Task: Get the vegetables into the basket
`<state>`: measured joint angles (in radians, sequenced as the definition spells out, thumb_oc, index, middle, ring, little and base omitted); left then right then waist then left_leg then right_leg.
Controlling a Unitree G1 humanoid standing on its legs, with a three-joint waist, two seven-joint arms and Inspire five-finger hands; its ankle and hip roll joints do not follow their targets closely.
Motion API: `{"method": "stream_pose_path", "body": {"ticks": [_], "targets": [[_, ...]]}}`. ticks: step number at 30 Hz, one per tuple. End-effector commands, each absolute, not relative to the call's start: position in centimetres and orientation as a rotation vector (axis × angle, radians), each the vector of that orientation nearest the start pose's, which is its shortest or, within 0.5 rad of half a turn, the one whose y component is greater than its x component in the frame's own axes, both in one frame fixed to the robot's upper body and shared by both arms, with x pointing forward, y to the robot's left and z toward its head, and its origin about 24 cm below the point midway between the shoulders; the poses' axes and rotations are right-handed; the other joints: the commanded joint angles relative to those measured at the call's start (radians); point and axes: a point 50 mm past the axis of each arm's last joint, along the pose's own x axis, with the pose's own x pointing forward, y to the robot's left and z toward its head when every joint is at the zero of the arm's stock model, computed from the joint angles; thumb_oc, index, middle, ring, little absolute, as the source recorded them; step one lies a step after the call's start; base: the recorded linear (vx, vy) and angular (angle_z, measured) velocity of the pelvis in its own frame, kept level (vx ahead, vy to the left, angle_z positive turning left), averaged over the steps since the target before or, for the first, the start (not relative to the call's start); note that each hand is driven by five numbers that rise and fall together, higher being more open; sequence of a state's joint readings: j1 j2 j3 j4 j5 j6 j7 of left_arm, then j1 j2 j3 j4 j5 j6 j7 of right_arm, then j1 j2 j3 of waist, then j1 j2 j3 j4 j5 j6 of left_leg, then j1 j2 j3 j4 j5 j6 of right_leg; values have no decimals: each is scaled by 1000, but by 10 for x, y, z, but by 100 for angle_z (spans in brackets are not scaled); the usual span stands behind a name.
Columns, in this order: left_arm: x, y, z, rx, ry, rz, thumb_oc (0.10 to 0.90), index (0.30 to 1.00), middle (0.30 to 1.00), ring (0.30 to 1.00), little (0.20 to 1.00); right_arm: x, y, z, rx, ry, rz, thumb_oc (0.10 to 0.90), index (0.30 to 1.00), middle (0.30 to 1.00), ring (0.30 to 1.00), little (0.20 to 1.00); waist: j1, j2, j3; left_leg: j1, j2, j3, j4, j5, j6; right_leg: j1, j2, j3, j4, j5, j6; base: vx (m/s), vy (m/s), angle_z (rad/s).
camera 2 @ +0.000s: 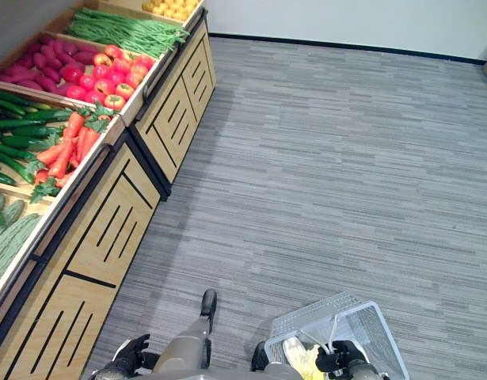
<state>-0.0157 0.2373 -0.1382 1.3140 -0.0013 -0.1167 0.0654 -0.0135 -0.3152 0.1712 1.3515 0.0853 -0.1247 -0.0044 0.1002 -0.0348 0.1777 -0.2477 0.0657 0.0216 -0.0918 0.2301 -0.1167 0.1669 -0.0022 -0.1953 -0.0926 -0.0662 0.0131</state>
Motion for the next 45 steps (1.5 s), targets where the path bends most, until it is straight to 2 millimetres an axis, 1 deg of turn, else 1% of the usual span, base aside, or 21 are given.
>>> {"method": "stream_pose_path", "body": {"ticks": [1, 2, 3, 4, 6, 7, 9, 10, 13, 14, 18, 21, 24, 25, 27, 30, 33, 34, 36, 41, 45], "targets": [[99, 240, -157, 361, 1132, 52, 900, 1000, 1000, 1000, 1000, 63, -272, -155, -295, 1227, -133, 400, 300, 300, 300, 300, 1, -10, -38, -28, -10, 34, 61, -25, 55, -20, -107, 60, 127, -35, 91, 420, 227, -43], [103, 243, -155, 400, 1127, 22, 900, 1000, 1000, 1000, 1000, 60, -269, -157, -282, 1241, -129, 400, 300, 300, 300, 300, 1, -33, -52, -14, -43, 51, 99, -76, 95, -43, -142, 81, 248, 12, 117, 416, 227, -24], [103, 243, -155, 399, 1127, 21, 900, 1000, 1000, 1000, 1000, 60, -269, -157, -282, 1241, -130, 400, 300, 300, 300, 300, 2, -32, -55, -17, -41, 51, 100, -76, 95, -46, -140, 82, 247, 13, 117, 382, 246, -27], [108, 245, -153, 425, 1111, 12, 900, 1000, 1000, 1000, 1000, 62, -267, -157, -271, 1237, -129, 400, 300, 300, 300, 300, -2, -43, -51, -8, -57, 63, 122, -104, 116, -79, -156, 100, 348, 75, 133, 188, 171, -26], [118, 246, -150, 433, 1077, 3, 900, 1000, 1000, 1000, 1000, 64, -267, -157, -281, 1241, -115, 400, 300, 300, 300, 300, -6, -35, -40, 25, -75, 73, 149, -150, 151, -160, -177, 109, 531, 210, 153, 356, 318, -26], [126, 247, -147, 436, 1050, 1, 900, 1000, 1000, 1000, 1000, 69, -265, -157, -296, 1230, -91, 400, 300, 300, 300, 300, -26, -13, -21, 74, -82, 70, 162, -186, 179, -226, -175, 111, 687, 284, 152, 323, 278, -1], [129, 248, -146, 440, 1042, 0, 900, 1000, 1000, 1000, 1000, 71, -264, -157, -305, 1229, -78, 400, 300, 300, 300, 300, -33, -1, -11, 107, -80, 69, 162, -203, 191, -275, -176, 101, 738, 268, 144, 377, 209, 20], [133, 250, -144, 441, 1031, 11, 900, 1000, 1000, 1000, 1000, 73, -261, -157, -307, 1221, -59, 400, 300, 300, 300, 300, -54, 5, -2, 175, -91, 51, 147, -227, 195, -354, -153, 82, 694, 196, 125, 562, 166, 7], [135, 252, -142, 432, 1025, 32, 900, 1000, 1000, 1000, 1000, 73, -259, -158, -313, 1223, -41, 400, 300, 300, 300, 300, -70, 4, 3, 229, -99, 21, 135, -256, 185, -382, -142, 50, 566, 147, 110, 404, -17, -6], [139, 251, -142, 430, 1019, 30, 900, 1000, 1000, 1000, 1000, 74, -260, -157, -322, 1222, -43, 400, 300, 300, 300, 300, -84, -17, -2, 265, -121, -4, 141, -304, 165, -420, -158, 54, 330, 150, 116, 478, -125, 46], [137, 248, -144, 426, 1030, 13, 900, 1000, 1000, 1000, 1000, 71, -263, -157, -329, 1243, -46, 400, 300, 300, 300, 300, -116, -21, 1, 352, -110, -55, 159, -376, 137, -435, -162, 133, 98, 230, 153, 506, -148, 58], [117, 246, -151, 415, 1094, 13, 900, 1000, 1000, 1000, 1000, 59, -265, -159, -330, 1281, -45, 400, 300, 300, 300, 300, -117, -28, -16, 397, -94, -83, 193, -381, 118, -423, -152, 145, 139, 257, 146, 518, -201, 57], [92, 241, -160, 330, 1184, 55, 900, 1000, 1000, 1000, 1000, 45, -270, -159, -329, 1322, -55, 400, 300, 300, 300, 300, -110, -28, -32, 330, -62, -108, 439, -261, 67, -364, -105, 100, 189, 182, 86, 449, -255, 67], [92, 240, -160, 330, 1184, 54, 900, 1000, 1000, 1000, 1000, 45, -270, -159, -329, 1322, -55, 400, 300, 300, 300, 300, -111, -27, -34, 326, -61, -110, 445, -264, 66, -365, -105, 98, 191, 181, 86, 198, -175, 59], [97, 239, -159, 282, 1171, 88, 900, 1000, 1000, 1000, 1000, 49, -271, -158, -336, 1298, -56, 400, 300, 300, 300, 300, -86, -45, 9, 158, -25, -94, 763, -123, 57, -298, -76, 83, 233, 99, 16, 273, -343, 41], [101, 241, -158, 259, 1157, 113, 900, 1000, 1000, 1000, 1000, 53, -273, -157, -329, 1284, -78, 400, 300, 300, 300, 300, -74, -66, 25, 60, 5, -31, 817, -119, 71, -258, -74, 67, 239, 62, -7, 232, -288, 36], [113, 238, -155, 239, 1105, 125, 900, 1000, 1000, 1000, 1000, 47, -277, -156, -313, 1287, -124, 400, 300, 300, 300, 300, -65, -60, 31, -74, 86, 139, 728, -155, 64, -175, -77, 8, 202, 26, -3, 366, -172, 70], [115, 236, -154, 271, 1089, 95, 900, 1000, 1000, 1000, 1000, 43, -280, -155, -320, 1294, -136, 400, 300, 300, 300, 300, -63, -39, 22, -96, 98, 282, 532, -152, 44, -122, -60, -20, 173, -8, 13, 562, -40, 113], [117, 238, -153, 289, 1084, 87, 900, 1000, 1000, 1000, 1000, 47, -279, -155, -332, 1289, -117, 400, 300, 300, 300, 300, -65, -27, 1, -77, 101, 480, 339, -105, 40, -69, -38, -50, 156, -26, 31, 575, 37, 74], [104, 241, -156, 292, 1132, 92, 900, 1000, 1000, 1000, 1000, 55, -271, -157, -320, 1270, -104, 400, 300, 300, 300, 300, -53, -40, -46, 30, -3, 460, 227, -175, 103, -35, -80, -91, 215, -23, 77, 359, 136, 7], [108, 248, -153, 301, 1117, 101, 900, 1000, 1000, 1000, 1000, 61, -266, -158, -334, 1257, -64, 400, 300, 300, 300, 300, -51, -47, -51, 118, -79, 418, 159, -234, 175, -144, -154, -96, 539, 170, 180, 273, 162, 43]]}}
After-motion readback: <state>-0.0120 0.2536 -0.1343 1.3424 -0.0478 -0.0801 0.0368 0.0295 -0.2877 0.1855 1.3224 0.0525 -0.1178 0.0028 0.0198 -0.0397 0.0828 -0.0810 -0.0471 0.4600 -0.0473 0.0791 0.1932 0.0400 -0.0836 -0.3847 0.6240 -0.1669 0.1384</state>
